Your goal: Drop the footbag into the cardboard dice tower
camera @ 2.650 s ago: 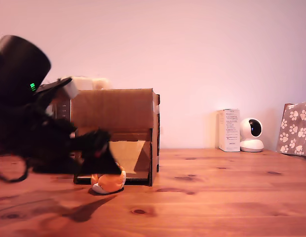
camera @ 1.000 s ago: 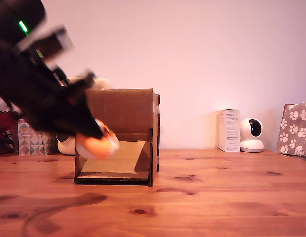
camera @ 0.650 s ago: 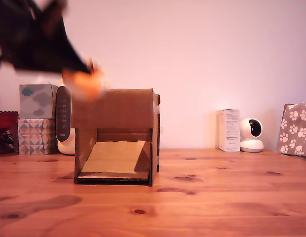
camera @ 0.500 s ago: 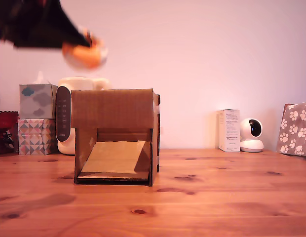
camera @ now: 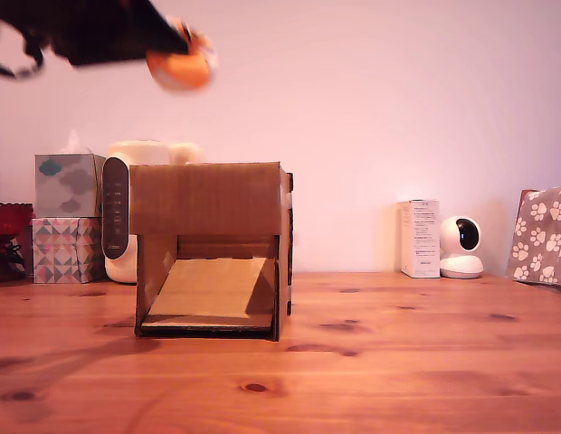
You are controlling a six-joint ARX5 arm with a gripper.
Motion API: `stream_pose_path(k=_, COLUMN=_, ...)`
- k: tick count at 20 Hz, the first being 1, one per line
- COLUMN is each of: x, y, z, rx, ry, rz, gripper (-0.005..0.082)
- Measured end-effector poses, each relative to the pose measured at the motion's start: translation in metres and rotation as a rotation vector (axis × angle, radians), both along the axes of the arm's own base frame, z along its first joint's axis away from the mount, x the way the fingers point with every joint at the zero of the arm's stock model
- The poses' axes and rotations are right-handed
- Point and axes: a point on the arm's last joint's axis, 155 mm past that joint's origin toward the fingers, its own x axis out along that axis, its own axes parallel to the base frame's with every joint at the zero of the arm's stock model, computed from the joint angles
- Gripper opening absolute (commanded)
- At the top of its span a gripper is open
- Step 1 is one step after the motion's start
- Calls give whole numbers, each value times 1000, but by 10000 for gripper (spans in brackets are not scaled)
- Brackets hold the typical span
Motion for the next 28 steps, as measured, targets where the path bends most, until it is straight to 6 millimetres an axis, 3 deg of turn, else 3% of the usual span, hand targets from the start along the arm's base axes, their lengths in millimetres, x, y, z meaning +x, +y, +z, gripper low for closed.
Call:
stream_pose_path(k=3, x=23, y=-14, z=-11, rx=50, ry=27, rz=-2, gripper=74)
stream_pose_path(k=7, x=53, y=-26, z=10, rx=68, ry=40, rz=9, gripper=74)
stream_pose_path(k=9, x=66, y=-28, z=10, rx=95, ry=86, rz=18, gripper=74)
stream_pose_path(k=15, x=86, y=-27, z=-25, rx=182, ry=240, rz=37, gripper=74)
stream_pose_path(k=17, x=87, y=-24, z=-27, rx=185, ry=248, rz=43, gripper=78)
stream_pose_path(k=18, x=87, y=-23, z=-26, rx=184, ry=246, rz=45, gripper=118)
stream_pose_path(k=21, x=90, y=-22, z=-21, rx=179, ry=237, rz=48, gripper=565)
stream_pose_path(k=22, x=90, y=-23, z=-20, rx=184, ry=231, rz=47, gripper=600)
stream_pose_path(k=24, x=89, y=-23, z=-20, rx=204, ry=222, rz=41, gripper=548)
stream_pose_path(k=26, x=86, y=-21, z=-21, rx=229, ry=227, rz=36, gripper=425)
stream_pose_path(k=28, x=78, y=-17, z=-21, rx=244, ry=250, rz=35, gripper=148)
